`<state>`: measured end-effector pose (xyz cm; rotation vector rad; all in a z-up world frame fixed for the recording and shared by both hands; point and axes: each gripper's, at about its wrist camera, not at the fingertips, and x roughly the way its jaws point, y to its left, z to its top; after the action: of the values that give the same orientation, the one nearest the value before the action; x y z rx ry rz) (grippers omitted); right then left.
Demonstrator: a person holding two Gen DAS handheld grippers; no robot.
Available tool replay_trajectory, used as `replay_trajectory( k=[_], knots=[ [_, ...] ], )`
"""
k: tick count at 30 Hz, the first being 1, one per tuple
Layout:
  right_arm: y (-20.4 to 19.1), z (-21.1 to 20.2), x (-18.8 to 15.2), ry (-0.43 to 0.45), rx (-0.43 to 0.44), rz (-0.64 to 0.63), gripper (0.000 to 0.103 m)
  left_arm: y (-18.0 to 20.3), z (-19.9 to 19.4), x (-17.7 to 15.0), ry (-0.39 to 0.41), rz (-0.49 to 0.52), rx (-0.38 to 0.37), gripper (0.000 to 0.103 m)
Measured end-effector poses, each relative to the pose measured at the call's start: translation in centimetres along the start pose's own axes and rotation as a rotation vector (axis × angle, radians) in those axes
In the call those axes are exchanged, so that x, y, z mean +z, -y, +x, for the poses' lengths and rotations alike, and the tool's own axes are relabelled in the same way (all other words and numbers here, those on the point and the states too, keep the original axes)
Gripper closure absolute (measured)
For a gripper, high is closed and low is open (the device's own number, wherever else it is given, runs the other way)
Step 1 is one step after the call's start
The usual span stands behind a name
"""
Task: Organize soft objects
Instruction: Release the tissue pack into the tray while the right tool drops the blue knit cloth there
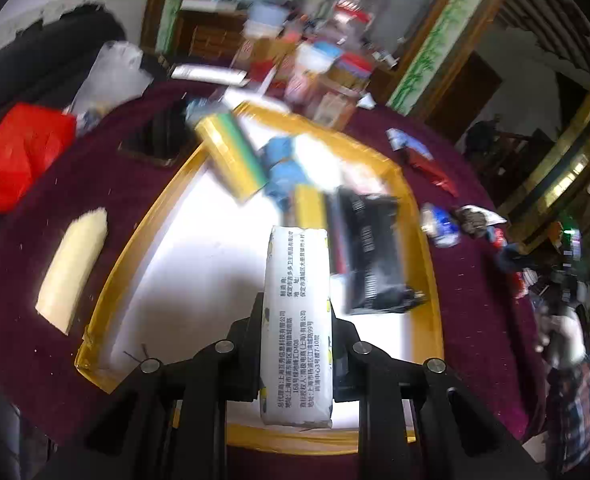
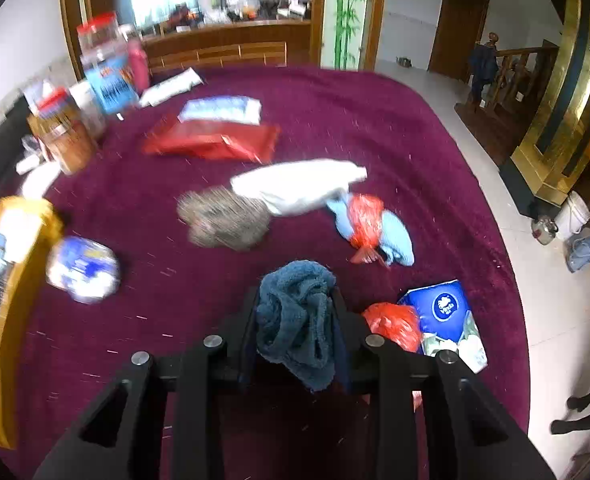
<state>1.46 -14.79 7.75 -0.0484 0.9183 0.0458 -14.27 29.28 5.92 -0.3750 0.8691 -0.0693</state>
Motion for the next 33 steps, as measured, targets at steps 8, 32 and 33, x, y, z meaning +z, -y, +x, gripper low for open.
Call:
replay_trajectory(
  k=[8,32,33],
  knots=[
    [-7.8,-7.1,0.4,0.073,0.205,-0.082,0.072,-1.7,4.5,2.7,-0.092,-0.017,0.073,0.058],
    [-35.3,-0.3,-4.8,-0.175,0.434,-0.414,0.067,-6.2,-4.8,0.7,0.168,-0.129,0.006,0.043],
    [-35.4,-0.3,-4.9,-0.173,0.428,-0.418,0.066,-6.3,-4.8,0.7,0.169,-0.133,0.001,0.043]
  ],
)
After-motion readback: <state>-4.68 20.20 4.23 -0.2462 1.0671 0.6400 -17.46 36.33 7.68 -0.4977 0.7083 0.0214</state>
